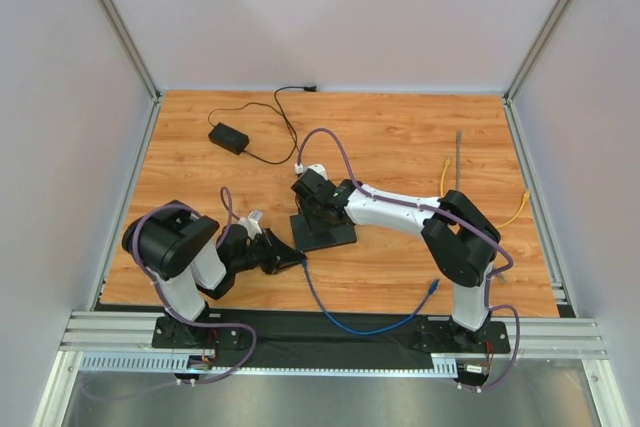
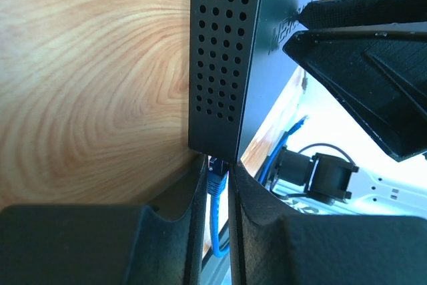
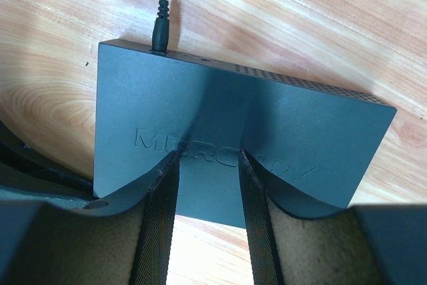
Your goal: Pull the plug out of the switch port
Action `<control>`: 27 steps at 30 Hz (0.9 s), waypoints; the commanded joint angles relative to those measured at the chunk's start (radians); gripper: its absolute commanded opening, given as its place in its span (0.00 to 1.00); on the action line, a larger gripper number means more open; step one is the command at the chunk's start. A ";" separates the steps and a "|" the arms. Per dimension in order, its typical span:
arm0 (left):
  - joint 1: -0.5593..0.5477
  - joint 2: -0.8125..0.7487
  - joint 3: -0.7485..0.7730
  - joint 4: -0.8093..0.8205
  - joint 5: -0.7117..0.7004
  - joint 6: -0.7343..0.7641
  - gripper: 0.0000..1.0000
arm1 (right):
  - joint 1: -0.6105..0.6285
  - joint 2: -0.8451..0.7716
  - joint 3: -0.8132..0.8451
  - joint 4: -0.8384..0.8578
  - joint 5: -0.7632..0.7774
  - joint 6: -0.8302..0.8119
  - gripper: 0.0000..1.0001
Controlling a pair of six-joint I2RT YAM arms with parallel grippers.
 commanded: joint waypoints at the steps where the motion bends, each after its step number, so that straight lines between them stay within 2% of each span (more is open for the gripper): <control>1: -0.004 0.123 -0.117 -0.030 -0.127 0.054 0.00 | 0.020 0.110 -0.055 -0.068 -0.132 0.033 0.42; 6: -0.007 0.247 -0.119 0.111 -0.087 0.031 0.00 | 0.020 0.115 -0.053 -0.067 -0.135 0.034 0.42; 10: -0.020 0.206 -0.129 0.084 -0.116 0.030 0.00 | 0.019 0.116 -0.053 -0.068 -0.134 0.036 0.42; 20: -0.030 -0.145 -0.148 -0.290 -0.181 0.064 0.00 | 0.019 0.125 -0.037 -0.078 -0.134 0.034 0.42; 27: -0.052 -0.274 -0.151 -0.379 -0.187 0.042 0.00 | 0.017 0.134 -0.033 -0.076 -0.135 0.034 0.42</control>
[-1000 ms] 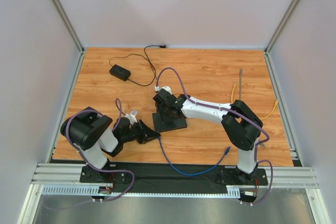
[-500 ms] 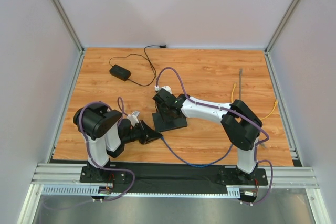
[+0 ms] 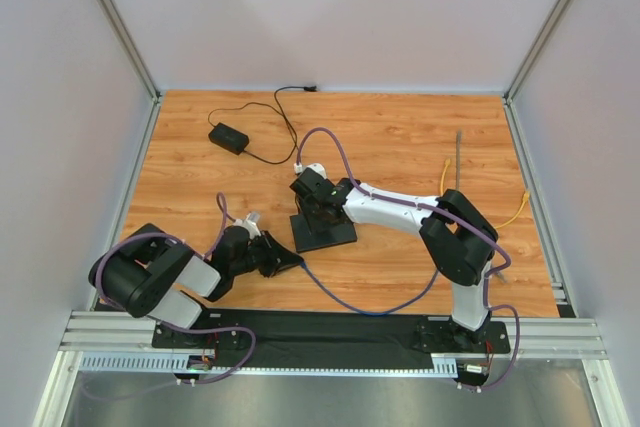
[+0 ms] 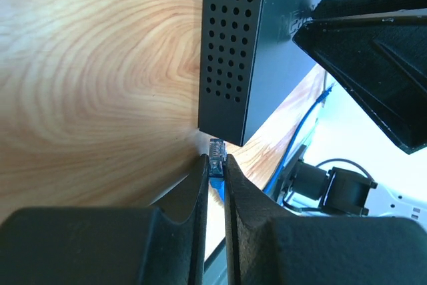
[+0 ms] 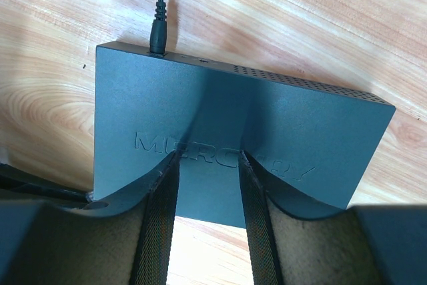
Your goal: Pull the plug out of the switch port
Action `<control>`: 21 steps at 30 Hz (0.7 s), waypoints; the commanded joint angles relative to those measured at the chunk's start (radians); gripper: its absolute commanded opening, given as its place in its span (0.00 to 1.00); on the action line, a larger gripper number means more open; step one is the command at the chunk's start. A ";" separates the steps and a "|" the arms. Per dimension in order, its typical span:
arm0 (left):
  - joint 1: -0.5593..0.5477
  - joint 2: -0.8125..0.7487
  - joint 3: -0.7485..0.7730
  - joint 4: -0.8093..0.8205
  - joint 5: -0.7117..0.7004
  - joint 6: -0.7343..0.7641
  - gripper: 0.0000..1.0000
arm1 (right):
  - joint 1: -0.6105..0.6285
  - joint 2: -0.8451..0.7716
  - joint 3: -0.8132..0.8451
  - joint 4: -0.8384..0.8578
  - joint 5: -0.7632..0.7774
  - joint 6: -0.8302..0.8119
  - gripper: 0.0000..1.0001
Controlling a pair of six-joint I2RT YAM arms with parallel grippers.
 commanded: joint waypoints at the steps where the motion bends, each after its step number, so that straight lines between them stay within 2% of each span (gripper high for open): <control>1: -0.007 -0.060 -0.140 -0.121 -0.063 0.026 0.00 | 0.020 0.118 -0.058 -0.054 -0.143 0.038 0.42; 4: -0.013 -0.178 -0.118 -0.228 -0.066 0.028 0.00 | 0.020 0.116 -0.054 -0.058 -0.143 0.036 0.42; 7: -0.014 -0.349 -0.076 -0.502 -0.131 0.071 0.00 | 0.019 0.113 -0.054 -0.060 -0.143 0.036 0.42; 8: -0.016 -0.506 -0.022 -0.722 -0.160 0.089 0.00 | 0.019 0.110 -0.053 -0.064 -0.142 0.034 0.42; 10: -0.016 -0.673 0.030 -0.947 -0.269 0.158 0.00 | 0.019 0.107 -0.053 -0.063 -0.143 0.034 0.42; 11: -0.013 -0.815 0.074 -1.108 -0.305 0.172 0.00 | 0.017 0.105 -0.053 -0.063 -0.145 0.034 0.42; 12: -0.010 -0.871 0.098 -1.176 -0.357 0.199 0.00 | 0.019 0.102 -0.051 -0.063 -0.152 0.033 0.42; 14: -0.008 -0.954 0.156 -1.302 -0.372 0.238 0.00 | 0.019 0.101 -0.044 -0.060 -0.167 0.030 0.42; 19: -0.008 -0.909 0.193 -1.298 -0.318 0.267 0.00 | 0.019 0.073 -0.022 -0.073 -0.168 -0.008 0.47; 21: -0.008 -0.911 0.196 -1.267 -0.294 0.278 0.00 | 0.019 0.015 -0.010 -0.096 -0.210 -0.036 0.55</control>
